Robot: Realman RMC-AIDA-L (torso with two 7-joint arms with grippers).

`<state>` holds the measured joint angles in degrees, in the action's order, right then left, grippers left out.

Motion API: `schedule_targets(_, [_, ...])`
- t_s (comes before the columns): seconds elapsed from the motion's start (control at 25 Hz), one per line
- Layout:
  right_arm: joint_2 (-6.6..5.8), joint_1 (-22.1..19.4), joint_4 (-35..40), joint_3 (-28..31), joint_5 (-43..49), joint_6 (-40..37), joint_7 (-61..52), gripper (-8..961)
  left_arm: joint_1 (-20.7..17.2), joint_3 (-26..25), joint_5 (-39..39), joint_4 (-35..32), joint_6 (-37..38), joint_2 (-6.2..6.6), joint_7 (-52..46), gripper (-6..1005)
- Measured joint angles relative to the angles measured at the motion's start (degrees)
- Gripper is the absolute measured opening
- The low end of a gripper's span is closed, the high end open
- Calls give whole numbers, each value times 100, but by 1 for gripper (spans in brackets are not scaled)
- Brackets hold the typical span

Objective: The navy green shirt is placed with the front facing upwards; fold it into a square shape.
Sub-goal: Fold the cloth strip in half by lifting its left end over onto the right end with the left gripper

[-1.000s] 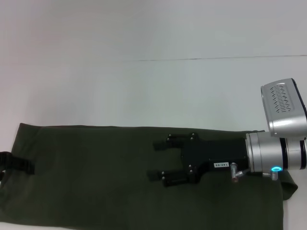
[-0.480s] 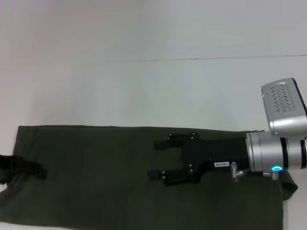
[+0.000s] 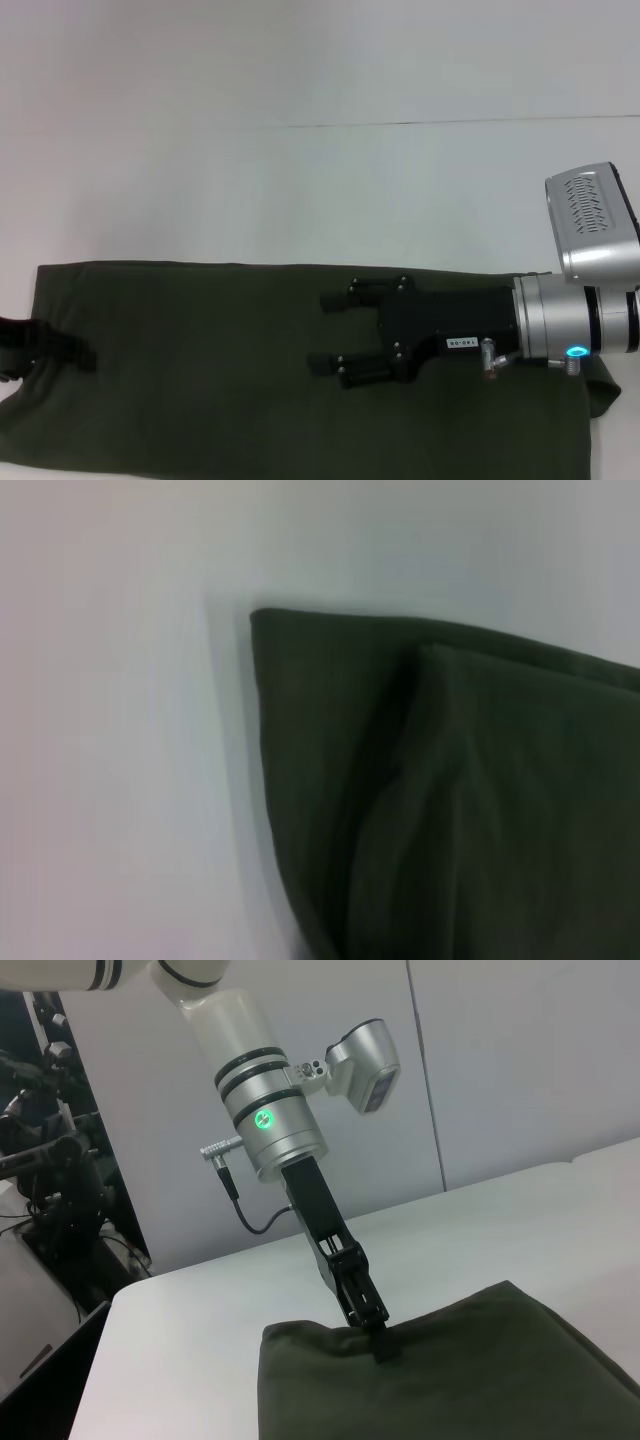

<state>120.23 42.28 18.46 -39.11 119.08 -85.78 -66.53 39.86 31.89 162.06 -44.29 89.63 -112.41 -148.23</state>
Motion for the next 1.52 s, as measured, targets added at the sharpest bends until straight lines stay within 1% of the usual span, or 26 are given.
schedule_targets(0.2, [0, 0, 0, 0, 0, 0, 0, 865, -7, 4, 9, -6, 40, 0, -4, 807])
schedule_targets(0.4, [0, 0, 0, 0, 0, -6, -2, 864, -26, 26, 21, -50, 8, -25, -5, 570])
schedule_targets(0.52, [-3, 0, 0, 10, 1, -33, -7, 864, -29, 38, 31, -76, -18, -39, -6, 448])
schedule_targets(0.84, [-9, 0, 7, 14, 1, -42, -9, 865, -4, 8, 39, -29, 28, -5, -7, 130])
schedule_targets(1.2, [-9, 0, 6, 23, 1, -59, -9, 865, 8, -41, 6, -39, 95, 25, -1, 76])
schedule_targets(1.32, [-9, 0, 0, 23, 1, -67, -9, 865, 51, -275, -117, -46, 293, 80, 25, 74])
schedule_targets(1.52, [-9, 0, 14, 2, 1, -37, -3, 864, 70, -918, -541, -50, 871, 231, 206, 72])
